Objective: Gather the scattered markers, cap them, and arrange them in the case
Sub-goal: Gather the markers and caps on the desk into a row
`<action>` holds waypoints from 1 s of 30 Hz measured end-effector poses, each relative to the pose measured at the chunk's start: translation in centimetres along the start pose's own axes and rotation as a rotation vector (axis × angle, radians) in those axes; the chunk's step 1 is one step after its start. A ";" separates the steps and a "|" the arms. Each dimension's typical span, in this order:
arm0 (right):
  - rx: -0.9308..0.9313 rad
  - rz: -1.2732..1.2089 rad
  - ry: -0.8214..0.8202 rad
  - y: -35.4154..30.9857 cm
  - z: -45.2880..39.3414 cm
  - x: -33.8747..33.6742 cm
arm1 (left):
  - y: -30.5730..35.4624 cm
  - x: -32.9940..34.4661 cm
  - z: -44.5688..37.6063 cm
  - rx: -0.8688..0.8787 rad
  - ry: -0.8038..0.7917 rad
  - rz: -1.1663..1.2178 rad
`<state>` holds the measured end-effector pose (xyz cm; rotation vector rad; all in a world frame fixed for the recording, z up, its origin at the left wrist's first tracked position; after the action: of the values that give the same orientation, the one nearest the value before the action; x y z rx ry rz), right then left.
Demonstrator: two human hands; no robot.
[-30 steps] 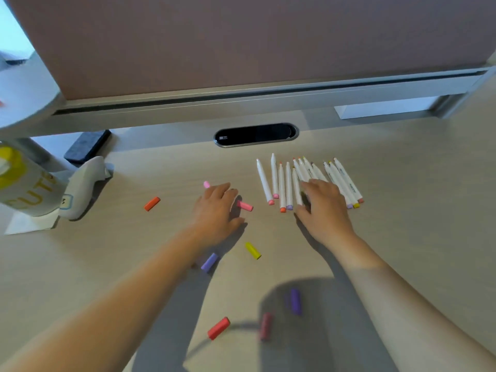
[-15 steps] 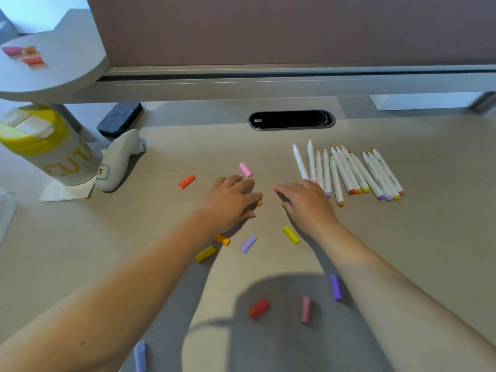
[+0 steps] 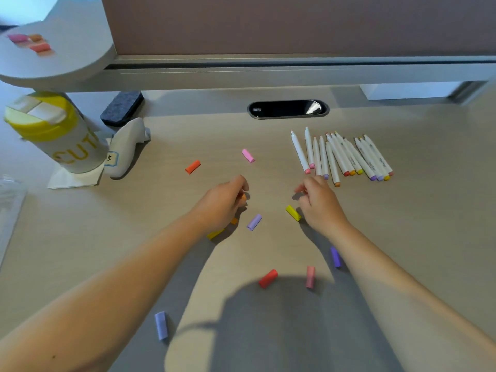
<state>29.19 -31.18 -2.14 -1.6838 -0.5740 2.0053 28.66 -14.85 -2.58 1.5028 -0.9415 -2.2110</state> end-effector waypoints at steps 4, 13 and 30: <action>0.044 0.088 -0.053 0.6 1.6 1.2 | 0.5 1.3 0.1 0.076 -0.029 -0.228; 0.139 0.050 0.029 1.4 2.5 2.0 | 1.2 3.3 -0.4 0.062 -0.033 -0.584; 0.276 -0.024 0.154 6.9 10.7 -3.3 | 3.8 5.8 5.1 0.099 -0.067 -0.081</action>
<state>18.64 -38.97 -1.76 -1.6337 -0.2496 1.8227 21.26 -19.29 -2.94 1.5448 -1.0426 -2.3155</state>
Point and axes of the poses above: each hand's wrist, its own z-axis away from the middle knuckle, its own x-axis out of the palm, y = z × x, the point moved 10 cm from there along -z, towards the middle knuckle, and after that the axes turned 1 degree about -y, right-handed, at the moved point
